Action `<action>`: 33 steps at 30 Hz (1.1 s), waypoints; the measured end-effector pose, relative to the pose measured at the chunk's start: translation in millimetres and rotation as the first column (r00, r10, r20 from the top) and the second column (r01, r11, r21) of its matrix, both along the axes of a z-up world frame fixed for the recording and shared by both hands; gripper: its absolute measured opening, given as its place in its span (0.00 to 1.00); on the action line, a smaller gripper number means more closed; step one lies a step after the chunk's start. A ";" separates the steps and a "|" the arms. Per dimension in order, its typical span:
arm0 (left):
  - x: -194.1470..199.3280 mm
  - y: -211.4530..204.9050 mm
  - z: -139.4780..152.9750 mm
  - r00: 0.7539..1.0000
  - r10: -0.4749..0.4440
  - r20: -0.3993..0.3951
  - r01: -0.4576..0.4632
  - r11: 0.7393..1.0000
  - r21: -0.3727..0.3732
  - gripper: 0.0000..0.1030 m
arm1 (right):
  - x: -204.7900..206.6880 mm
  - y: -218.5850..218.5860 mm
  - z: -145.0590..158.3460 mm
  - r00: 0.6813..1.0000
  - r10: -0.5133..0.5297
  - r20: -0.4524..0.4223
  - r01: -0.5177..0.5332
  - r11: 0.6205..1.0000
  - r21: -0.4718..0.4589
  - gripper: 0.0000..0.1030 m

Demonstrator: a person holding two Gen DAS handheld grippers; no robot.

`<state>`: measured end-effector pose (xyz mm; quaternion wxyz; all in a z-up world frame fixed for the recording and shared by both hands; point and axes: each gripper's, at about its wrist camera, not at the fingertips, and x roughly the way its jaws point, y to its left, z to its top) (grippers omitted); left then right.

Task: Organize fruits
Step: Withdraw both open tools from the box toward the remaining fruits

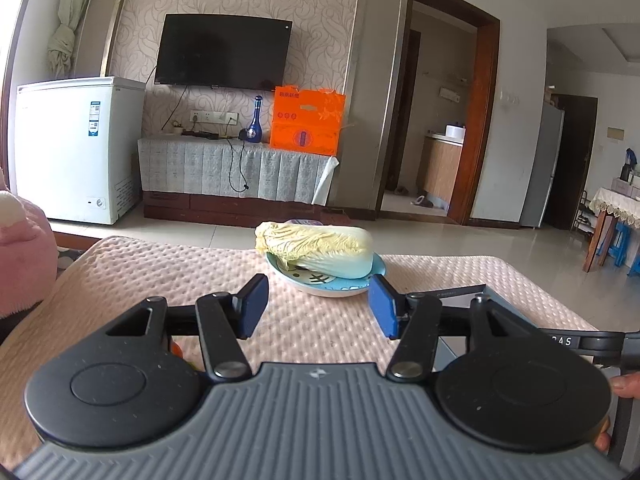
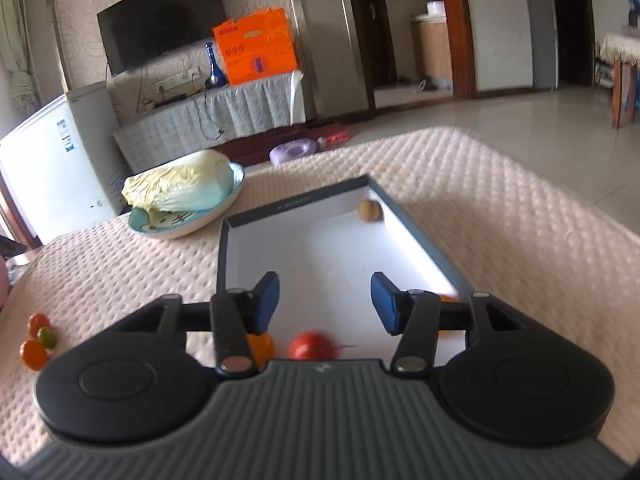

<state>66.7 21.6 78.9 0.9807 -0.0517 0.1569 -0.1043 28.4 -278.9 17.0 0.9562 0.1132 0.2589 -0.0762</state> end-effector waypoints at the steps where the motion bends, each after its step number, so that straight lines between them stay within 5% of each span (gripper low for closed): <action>1: -0.2 -0.6 1.0 1.000 -0.002 0.001 0.002 1.000 -0.001 0.60 | -1.3 1.3 1.7 1.000 0.000 0.014 0.000 1.000 -0.008 0.52; 13: 3.1 -17.0 -1.3 1.000 -0.015 0.003 0.015 0.999 0.036 0.61 | -18.1 16.9 20.1 0.981 0.113 0.157 -0.103 0.992 -0.068 0.52; 33: 9.9 -7.6 -12.5 0.999 0.032 -0.035 -0.029 0.997 0.072 0.62 | -20.3 110.5 15.7 0.900 0.411 0.144 -0.382 0.904 -0.190 0.52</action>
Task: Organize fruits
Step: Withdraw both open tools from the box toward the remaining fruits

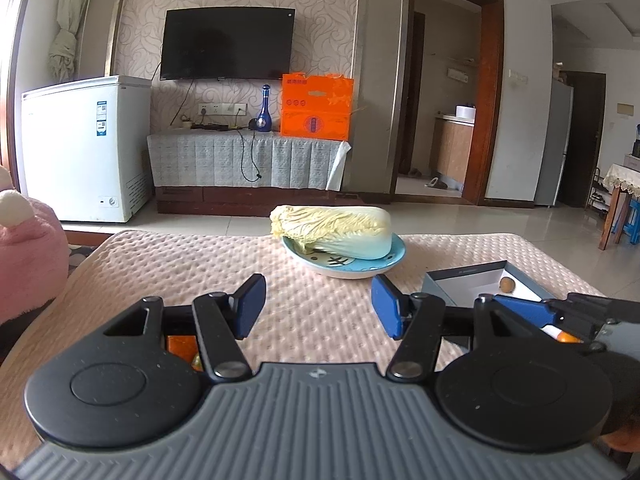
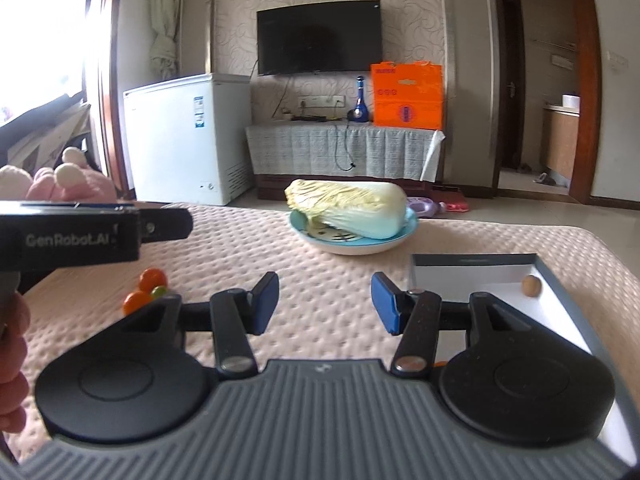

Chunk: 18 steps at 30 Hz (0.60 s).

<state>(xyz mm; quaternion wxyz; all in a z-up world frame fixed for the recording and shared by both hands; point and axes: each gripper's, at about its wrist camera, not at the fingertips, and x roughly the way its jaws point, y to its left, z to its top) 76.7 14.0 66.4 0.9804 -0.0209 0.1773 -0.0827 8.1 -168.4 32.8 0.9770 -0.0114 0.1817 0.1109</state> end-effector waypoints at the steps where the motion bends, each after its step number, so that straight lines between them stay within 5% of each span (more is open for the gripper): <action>1: -0.5 1.1 -0.2 1.000 0.004 0.000 -0.004 1.000 0.003 0.62 | 0.4 3.5 -0.5 1.000 0.005 -0.003 -0.005 1.000 0.001 0.52; 18: 1.7 40.0 -6.3 0.997 0.073 -0.023 -0.073 0.997 0.005 0.63 | 10.8 37.5 -13.2 0.997 0.069 -0.039 -0.068 0.998 0.014 0.52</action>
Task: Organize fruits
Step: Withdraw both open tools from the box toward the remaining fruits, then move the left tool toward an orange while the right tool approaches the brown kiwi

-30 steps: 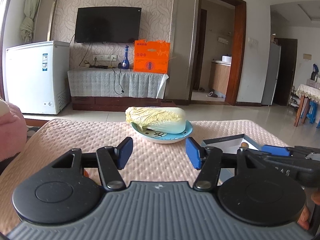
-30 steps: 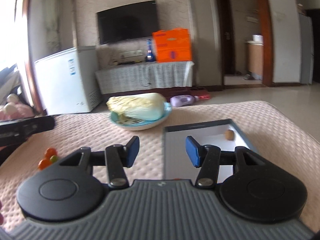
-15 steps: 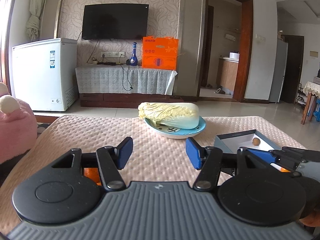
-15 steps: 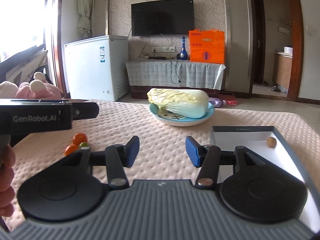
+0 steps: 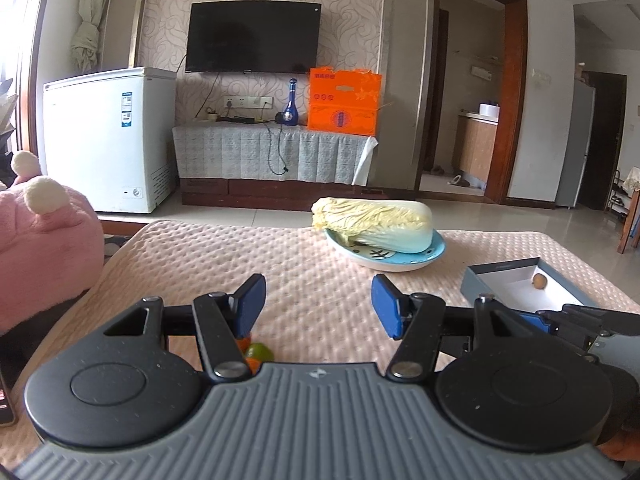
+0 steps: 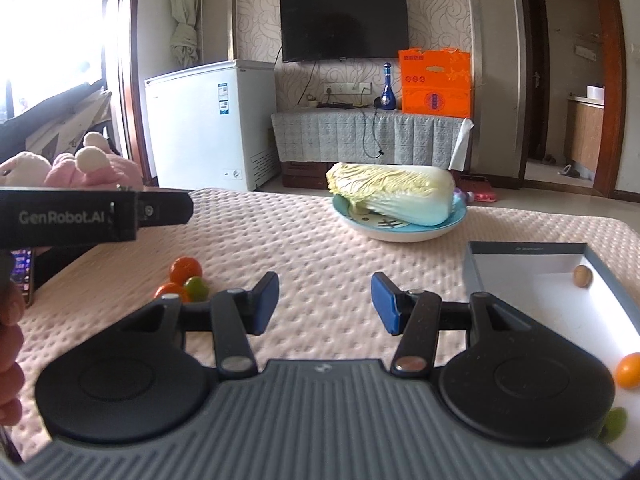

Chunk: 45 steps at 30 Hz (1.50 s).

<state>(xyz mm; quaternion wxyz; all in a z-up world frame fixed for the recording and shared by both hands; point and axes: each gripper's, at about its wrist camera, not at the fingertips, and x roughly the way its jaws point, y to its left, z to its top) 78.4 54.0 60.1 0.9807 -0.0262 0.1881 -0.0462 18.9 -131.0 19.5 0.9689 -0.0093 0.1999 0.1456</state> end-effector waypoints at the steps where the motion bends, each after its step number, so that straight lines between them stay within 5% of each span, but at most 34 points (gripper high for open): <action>1: 0.7 2.1 -1.0 1.000 0.004 -0.004 -0.004 1.000 0.002 0.63 | 0.8 1.6 -1.0 1.000 0.004 -0.003 -0.004 1.000 -0.001 0.52; 20: 9.3 51.4 -14.9 0.992 0.118 -0.047 -0.117 0.993 0.022 0.63 | 17.6 29.3 -16.0 0.996 0.067 -0.060 -0.066 0.998 0.008 0.52; 31: 18.2 97.4 -20.0 0.958 0.270 -0.097 -0.273 0.962 -0.020 0.63 | 16.8 40.8 -16.4 0.992 0.108 -0.063 -0.108 0.994 -0.001 0.52; 40: 23.6 98.6 -26.3 0.953 0.278 -0.120 -0.283 0.959 -0.025 0.63 | 6.6 62.5 -28.6 0.977 0.189 -0.096 -0.194 0.980 -0.051 0.52; 45: 24.6 88.7 -27.9 0.966 0.225 -0.128 -0.230 0.973 -0.030 0.63 | -18.0 92.0 -38.1 0.943 0.307 -0.130 -0.324 0.936 -0.140 0.52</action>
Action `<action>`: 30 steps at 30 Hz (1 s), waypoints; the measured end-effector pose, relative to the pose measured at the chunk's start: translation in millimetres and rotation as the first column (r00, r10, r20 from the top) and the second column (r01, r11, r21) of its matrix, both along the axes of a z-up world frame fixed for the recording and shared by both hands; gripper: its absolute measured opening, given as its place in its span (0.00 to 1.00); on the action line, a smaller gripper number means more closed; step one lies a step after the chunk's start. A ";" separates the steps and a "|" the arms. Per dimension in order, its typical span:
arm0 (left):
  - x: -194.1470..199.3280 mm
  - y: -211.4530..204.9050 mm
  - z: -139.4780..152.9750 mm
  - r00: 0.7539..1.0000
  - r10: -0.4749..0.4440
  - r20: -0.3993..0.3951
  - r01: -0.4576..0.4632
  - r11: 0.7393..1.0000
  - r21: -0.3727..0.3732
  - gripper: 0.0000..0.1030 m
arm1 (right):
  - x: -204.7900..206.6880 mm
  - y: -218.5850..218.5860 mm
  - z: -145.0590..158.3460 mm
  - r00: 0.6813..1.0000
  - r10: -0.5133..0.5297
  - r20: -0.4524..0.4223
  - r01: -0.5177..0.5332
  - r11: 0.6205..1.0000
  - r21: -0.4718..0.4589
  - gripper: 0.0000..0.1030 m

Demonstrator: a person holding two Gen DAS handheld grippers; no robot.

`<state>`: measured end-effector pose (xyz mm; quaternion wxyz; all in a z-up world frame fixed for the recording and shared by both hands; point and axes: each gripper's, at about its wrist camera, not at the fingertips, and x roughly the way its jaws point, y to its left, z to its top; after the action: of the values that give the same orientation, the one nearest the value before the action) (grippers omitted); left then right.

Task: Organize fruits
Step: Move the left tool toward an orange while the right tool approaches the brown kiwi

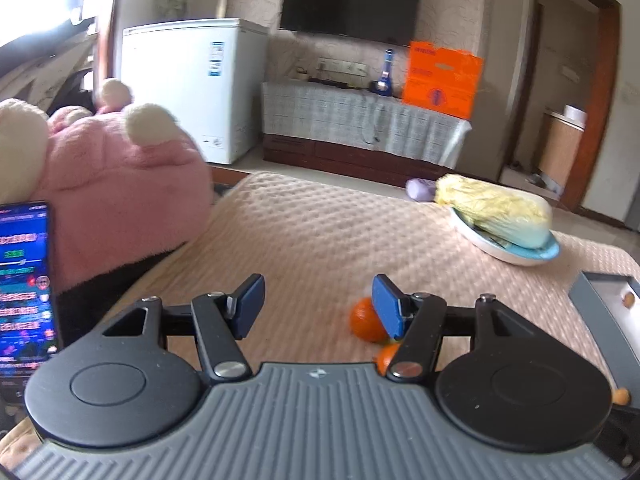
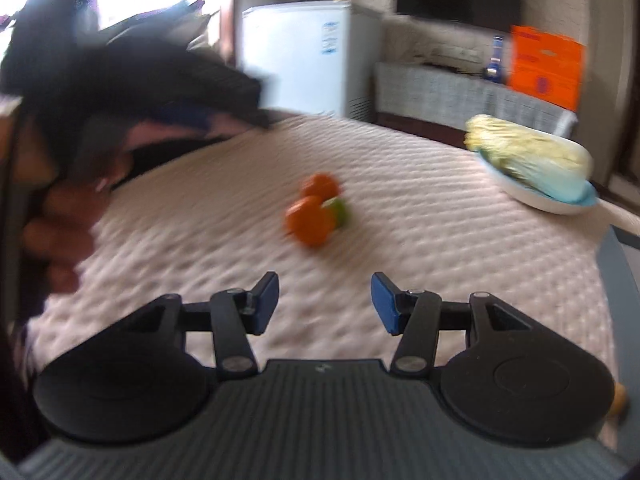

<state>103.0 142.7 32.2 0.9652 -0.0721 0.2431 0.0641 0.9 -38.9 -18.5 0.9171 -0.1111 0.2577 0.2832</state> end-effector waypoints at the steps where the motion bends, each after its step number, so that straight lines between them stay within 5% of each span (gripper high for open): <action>1: 0.2 -4.8 -1.3 1.000 -0.019 -0.005 0.019 1.000 0.011 0.63 | -5.7 2.8 0.9 1.000 0.014 0.011 -0.014 1.000 -0.019 0.52; 5: 0.6 -21.8 -4.8 0.996 -0.086 -0.018 0.086 0.996 0.027 0.63 | -20.8 -8.2 9.3 0.997 -0.038 0.064 0.043 0.996 -0.080 0.52; 10: -2.1 -38.8 -7.1 0.987 -0.157 -0.021 0.158 0.987 0.031 0.63 | -16.7 -55.8 17.9 0.958 -0.246 0.148 0.266 0.955 -0.130 0.51; 14: -2.3 -46.6 -10.6 0.982 -0.187 -0.038 0.188 0.981 0.042 0.63 | -4.1 -90.9 15.6 0.924 -0.368 0.102 0.380 0.911 -0.161 0.35; 30: -4.1 -42.9 -12.0 0.979 -0.200 -0.048 0.202 0.979 0.029 0.63 | 0.8 -112.3 -6.7 0.915 -0.388 0.115 0.403 0.858 -0.319 0.29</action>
<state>98.9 99.8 20.3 0.9622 -0.0293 0.2694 -0.0280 1.7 -151.2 -25.3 0.9287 -0.2170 0.2981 0.0381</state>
